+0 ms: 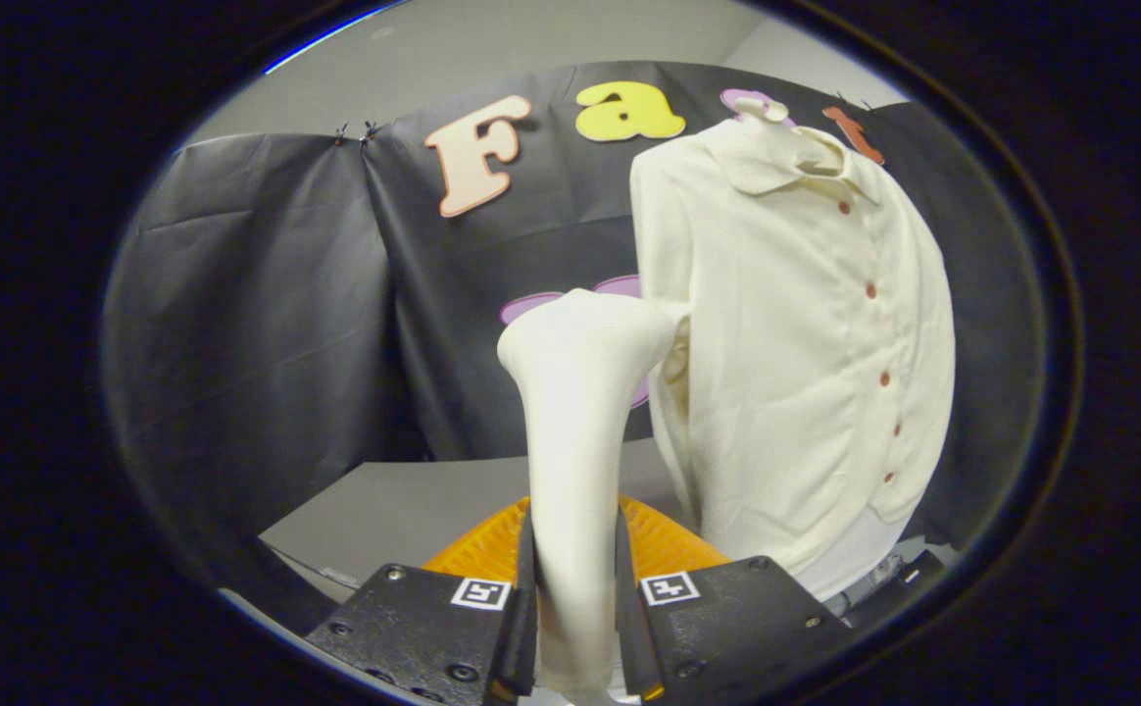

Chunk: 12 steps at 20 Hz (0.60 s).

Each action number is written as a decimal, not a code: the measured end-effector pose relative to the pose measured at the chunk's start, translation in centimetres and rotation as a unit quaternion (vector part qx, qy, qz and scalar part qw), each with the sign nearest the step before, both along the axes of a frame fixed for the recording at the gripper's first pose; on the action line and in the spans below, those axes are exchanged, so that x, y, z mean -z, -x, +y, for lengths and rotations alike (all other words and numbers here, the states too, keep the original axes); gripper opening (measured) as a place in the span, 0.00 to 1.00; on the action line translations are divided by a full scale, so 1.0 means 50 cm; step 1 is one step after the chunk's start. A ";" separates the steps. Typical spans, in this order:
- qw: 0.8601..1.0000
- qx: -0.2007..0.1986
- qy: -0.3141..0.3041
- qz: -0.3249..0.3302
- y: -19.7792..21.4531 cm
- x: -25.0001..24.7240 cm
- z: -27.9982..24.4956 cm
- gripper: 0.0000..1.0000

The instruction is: Iron the clothes twice with a garment steamer, once on the left side and once on the right side.

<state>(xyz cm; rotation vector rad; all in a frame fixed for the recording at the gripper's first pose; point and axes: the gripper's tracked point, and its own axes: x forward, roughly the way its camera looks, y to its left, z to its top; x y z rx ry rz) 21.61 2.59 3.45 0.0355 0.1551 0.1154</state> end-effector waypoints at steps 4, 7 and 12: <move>0.999 0.027 0.017 -0.017 -0.009 -0.064 -0.106 0.34; 0.998 0.050 0.032 -0.028 -0.031 -0.106 -0.184 0.34; 0.996 0.056 0.065 -0.029 -0.080 -0.147 -0.265 0.35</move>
